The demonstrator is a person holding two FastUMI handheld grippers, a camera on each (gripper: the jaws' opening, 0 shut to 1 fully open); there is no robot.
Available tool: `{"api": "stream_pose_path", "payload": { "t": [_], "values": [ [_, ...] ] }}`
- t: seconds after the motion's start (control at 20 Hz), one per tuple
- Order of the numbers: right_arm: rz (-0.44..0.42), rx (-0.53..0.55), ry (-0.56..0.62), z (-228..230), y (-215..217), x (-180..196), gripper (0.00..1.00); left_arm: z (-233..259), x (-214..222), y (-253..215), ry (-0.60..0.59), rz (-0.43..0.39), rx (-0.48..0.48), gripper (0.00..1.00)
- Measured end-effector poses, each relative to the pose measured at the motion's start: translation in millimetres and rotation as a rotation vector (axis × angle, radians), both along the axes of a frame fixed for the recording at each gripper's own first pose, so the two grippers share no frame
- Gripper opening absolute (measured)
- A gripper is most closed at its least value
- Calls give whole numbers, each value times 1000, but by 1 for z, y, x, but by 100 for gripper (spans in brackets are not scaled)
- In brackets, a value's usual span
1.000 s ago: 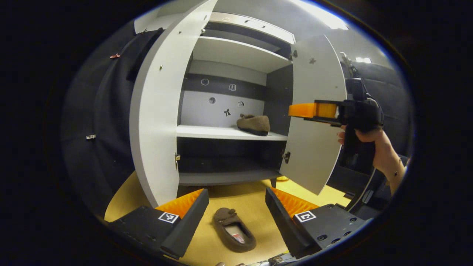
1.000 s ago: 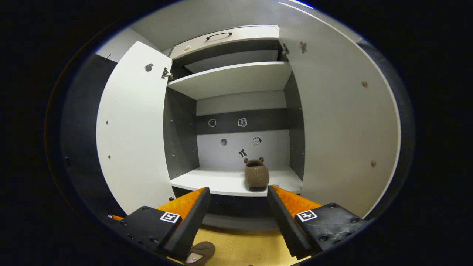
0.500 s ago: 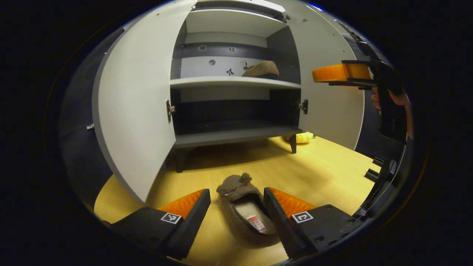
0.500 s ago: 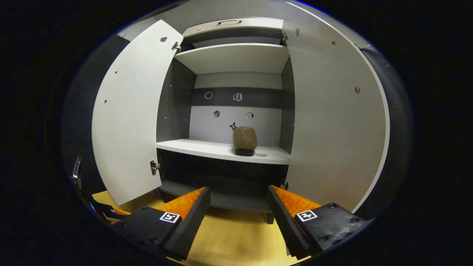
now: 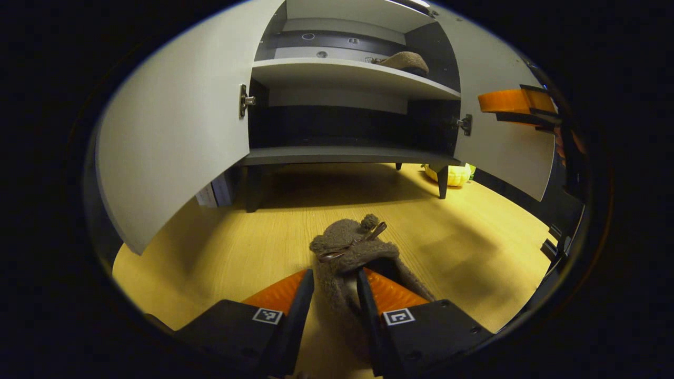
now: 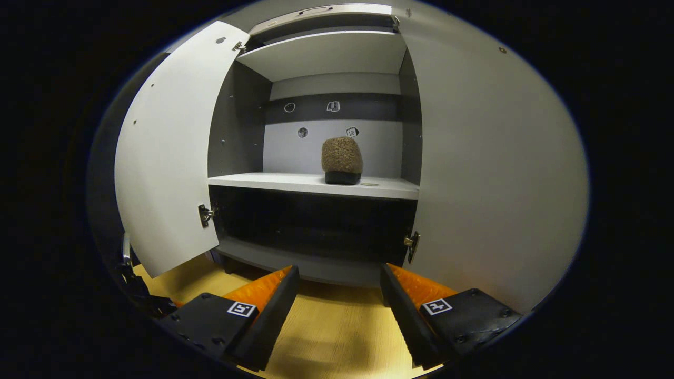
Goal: Grab one shoe with the right hand and put it into the shoe cabinet, grab the other shoe with the left hand and put it into the shoe cabinet; then close the right door with the right hand and the left door with the left hand.
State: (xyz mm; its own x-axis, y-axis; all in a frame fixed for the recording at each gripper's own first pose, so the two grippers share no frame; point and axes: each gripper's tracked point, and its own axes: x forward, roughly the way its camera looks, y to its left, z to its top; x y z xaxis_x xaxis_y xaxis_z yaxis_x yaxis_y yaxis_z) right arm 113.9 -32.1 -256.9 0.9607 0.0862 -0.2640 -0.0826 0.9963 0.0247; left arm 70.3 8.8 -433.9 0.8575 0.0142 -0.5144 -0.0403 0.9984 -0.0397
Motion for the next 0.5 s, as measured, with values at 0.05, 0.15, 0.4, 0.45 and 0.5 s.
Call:
{"api": "stream_pose_path", "payload": {
  "t": [0.05,0.15,0.4,0.45,0.5],
  "values": [
    [8,3,13,-6,1,3,98,-2,3,1,3,1,-2,53],
    [27,18,29,-13,6,5,98,-9,9,1,19,0,1,51],
    [60,17,52,-17,8,16,99,-15,26,10,25,10,30,47],
    [60,18,58,-19,7,16,99,-16,29,12,18,22,35,47],
    [58,19,63,-21,6,19,99,-16,32,14,17,28,34,43]
  ]
}}
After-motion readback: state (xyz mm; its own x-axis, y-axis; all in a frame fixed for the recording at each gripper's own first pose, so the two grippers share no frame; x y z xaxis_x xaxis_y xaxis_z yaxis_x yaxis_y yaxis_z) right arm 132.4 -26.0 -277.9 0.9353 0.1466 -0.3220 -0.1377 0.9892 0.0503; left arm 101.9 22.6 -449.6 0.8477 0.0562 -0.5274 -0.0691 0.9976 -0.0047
